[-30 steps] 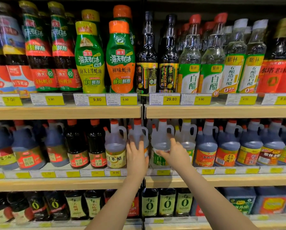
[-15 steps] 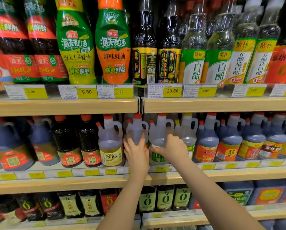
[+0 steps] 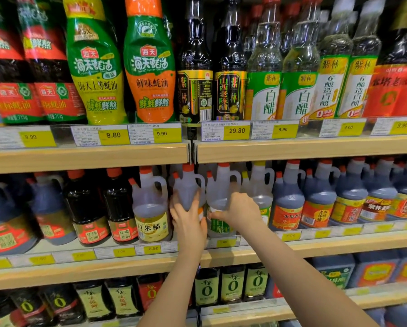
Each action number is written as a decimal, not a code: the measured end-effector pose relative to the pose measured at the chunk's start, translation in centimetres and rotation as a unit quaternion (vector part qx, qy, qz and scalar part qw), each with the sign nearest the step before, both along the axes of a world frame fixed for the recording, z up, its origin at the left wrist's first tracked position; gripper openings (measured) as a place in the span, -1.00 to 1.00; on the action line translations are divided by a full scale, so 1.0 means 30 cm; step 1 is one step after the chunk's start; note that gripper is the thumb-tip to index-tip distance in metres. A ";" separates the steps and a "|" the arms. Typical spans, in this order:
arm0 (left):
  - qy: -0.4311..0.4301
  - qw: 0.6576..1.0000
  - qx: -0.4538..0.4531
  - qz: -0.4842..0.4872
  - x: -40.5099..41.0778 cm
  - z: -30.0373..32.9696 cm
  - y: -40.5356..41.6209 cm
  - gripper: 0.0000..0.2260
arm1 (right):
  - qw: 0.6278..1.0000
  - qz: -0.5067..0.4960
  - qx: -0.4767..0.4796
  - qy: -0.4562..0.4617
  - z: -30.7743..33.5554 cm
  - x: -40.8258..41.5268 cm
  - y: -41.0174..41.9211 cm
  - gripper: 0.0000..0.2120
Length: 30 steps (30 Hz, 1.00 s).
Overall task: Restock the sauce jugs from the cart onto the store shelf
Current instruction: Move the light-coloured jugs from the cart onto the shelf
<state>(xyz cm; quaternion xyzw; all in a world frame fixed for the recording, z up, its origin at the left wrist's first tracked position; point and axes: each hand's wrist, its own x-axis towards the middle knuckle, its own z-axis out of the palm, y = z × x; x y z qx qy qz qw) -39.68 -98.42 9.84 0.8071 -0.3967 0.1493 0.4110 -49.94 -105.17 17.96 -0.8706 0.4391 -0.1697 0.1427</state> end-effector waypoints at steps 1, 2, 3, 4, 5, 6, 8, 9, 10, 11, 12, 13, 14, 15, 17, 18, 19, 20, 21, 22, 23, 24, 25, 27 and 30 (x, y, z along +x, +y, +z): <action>0.002 1.000 0.001 -0.001 -0.001 0.002 0.002 -0.22 | 1.000 0.003 -0.002 -0.002 0.002 -0.003 0.000 -0.49; 0.005 1.000 0.002 0.000 -0.004 0.003 0.004 -0.23 | 1.000 0.006 -0.004 -0.004 0.004 -0.008 0.003 -0.49; 0.006 1.000 0.001 0.002 -0.008 0.004 0.005 -0.23 | 1.000 0.009 -0.005 -0.006 0.008 -0.013 0.004 -0.49; 0.005 1.000 -0.004 0.004 -0.014 0.005 0.006 -0.24 | 1.000 0.011 -0.008 -0.006 0.013 -0.020 0.007 -0.49; 0.005 1.000 -0.009 0.008 -0.022 0.004 0.008 -0.26 | 1.000 0.014 -0.012 -0.005 0.019 -0.026 0.008 -0.49; 0.006 1.000 -0.013 0.013 -0.031 0.001 0.013 -0.27 | 1.000 0.016 -0.015 -0.003 0.024 -0.032 0.009 -0.49; 0.001 1.000 -0.021 0.023 -0.052 -0.009 0.033 -0.28 | 1.000 0.023 -0.019 -0.004 0.031 -0.042 0.007 -0.46; -0.006 0.999 -0.026 0.023 -0.060 -0.015 0.044 -0.29 | 0.999 0.027 -0.020 -0.006 0.032 -0.047 0.004 -0.44; -0.012 0.999 -0.031 0.021 -0.065 -0.019 0.052 -0.29 | 0.999 0.029 -0.021 -0.008 0.035 -0.051 0.002 -0.43; -0.016 0.999 -0.034 0.019 -0.064 -0.021 0.056 -0.29 | 0.999 0.030 -0.019 -0.008 0.035 -0.053 -0.004 -0.43; -0.017 0.999 -0.035 0.020 -0.061 -0.021 0.057 -0.30 | 0.999 0.032 -0.019 -0.008 0.037 -0.052 -0.009 -0.46; -0.018 0.999 -0.031 0.021 -0.055 -0.021 0.057 -0.29 | 0.999 0.035 -0.016 -0.006 0.036 -0.049 -0.014 -0.50; -0.020 0.999 -0.026 0.020 -0.049 -0.019 0.057 -0.29 | 0.999 0.036 -0.009 -0.004 0.038 -0.044 -0.016 -0.53; -0.023 0.999 -0.019 0.017 -0.045 -0.016 0.059 -0.27 | 0.999 0.033 0.000 -0.003 0.037 -0.038 -0.017 -0.52; -0.039 0.999 0.007 0.018 -0.047 -0.002 0.079 -0.22 | 1.000 0.028 0.015 0.002 0.037 -0.026 -0.012 -0.47; -0.059 0.998 0.022 0.028 -0.050 0.009 0.098 -0.21 | 0.999 0.027 0.019 0.002 0.040 -0.024 -0.007 -0.45; -0.084 0.995 0.028 0.040 -0.050 0.020 0.124 -0.22 | 0.999 0.026 0.024 -0.001 0.044 -0.025 -0.001 -0.45; -0.107 0.993 0.018 0.048 -0.043 0.026 0.153 -0.24 | 0.999 0.026 0.026 -0.011 0.052 -0.033 0.007 -0.43; -0.120 0.991 -0.007 0.054 -0.032 0.030 0.186 -0.28 | 0.999 0.026 0.021 -0.028 0.056 -0.044 0.014 -0.39; -0.115 0.991 -0.040 0.064 -0.015 0.034 0.222 -0.30 | 0.998 0.027 0.006 -0.051 0.059 -0.056 0.021 -0.35; -0.087 0.990 -0.074 0.081 0.007 0.037 0.258 -0.30 | 0.996 0.031 -0.016 -0.076 0.059 -0.066 0.029 -0.33; -0.043 0.989 -0.099 0.103 0.033 0.039 0.287 -0.28 | 0.994 0.043 -0.039 -0.095 0.057 -0.071 0.042 -0.33; 0.004 0.986 -0.111 0.122 0.062 0.038 0.307 -0.23 | 0.991 0.062 -0.056 -0.101 0.052 -0.069 0.059 -0.35; 0.073 0.982 -0.101 0.141 0.112 0.027 0.322 -0.13 | 0.989 0.106 -0.070 -0.081 0.040 -0.040 0.099 -0.37; 0.121 0.981 -0.073 0.135 0.147 0.016 0.308 -0.05 | 0.986 0.156 -0.060 -0.028 0.026 0.033 0.141 -0.30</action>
